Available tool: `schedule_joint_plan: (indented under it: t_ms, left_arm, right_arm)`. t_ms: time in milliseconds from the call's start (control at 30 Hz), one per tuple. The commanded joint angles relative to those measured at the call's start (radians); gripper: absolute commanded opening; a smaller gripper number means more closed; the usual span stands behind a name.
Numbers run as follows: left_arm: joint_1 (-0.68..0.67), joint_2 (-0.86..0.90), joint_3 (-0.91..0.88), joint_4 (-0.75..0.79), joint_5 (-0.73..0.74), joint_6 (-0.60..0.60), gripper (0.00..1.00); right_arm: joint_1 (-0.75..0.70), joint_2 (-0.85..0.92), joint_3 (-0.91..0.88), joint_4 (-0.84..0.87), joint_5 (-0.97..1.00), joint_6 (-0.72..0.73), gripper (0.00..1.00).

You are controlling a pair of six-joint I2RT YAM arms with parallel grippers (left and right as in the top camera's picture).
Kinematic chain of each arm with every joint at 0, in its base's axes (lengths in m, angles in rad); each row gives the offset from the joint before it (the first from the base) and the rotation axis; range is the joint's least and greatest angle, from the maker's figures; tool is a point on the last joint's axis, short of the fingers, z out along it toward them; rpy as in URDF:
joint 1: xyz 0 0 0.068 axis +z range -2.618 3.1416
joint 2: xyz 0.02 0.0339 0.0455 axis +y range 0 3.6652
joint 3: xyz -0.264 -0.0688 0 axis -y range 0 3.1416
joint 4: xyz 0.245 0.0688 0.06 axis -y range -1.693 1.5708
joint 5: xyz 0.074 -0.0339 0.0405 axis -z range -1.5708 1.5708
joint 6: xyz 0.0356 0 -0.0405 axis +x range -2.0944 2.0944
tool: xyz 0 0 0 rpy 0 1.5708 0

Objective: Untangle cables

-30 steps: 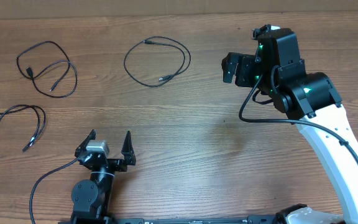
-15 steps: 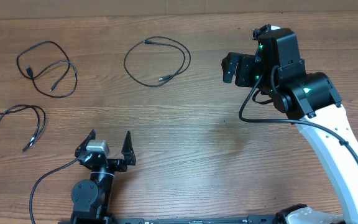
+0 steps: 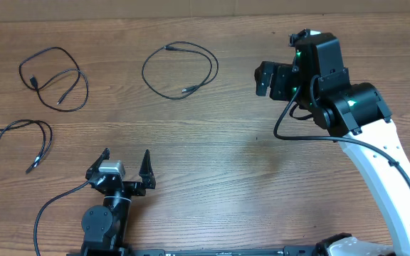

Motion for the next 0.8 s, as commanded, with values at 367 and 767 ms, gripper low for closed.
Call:
schedule_joint_plan:
  t_ms: [367,767]
  left_arm:
    - [0.007,-0.011,-0.004,-0.001,-0.006,0.019,1.00]
    - [0.007,-0.011,-0.004,-0.001,-0.006,0.019,1.00]
  right_arm:
    - [0.003,-0.254,-0.085,0.013,0.091,-0.004,1.00]
    - [0.003,-0.563,-0.564,0.443,0.093,-0.001,1.00]
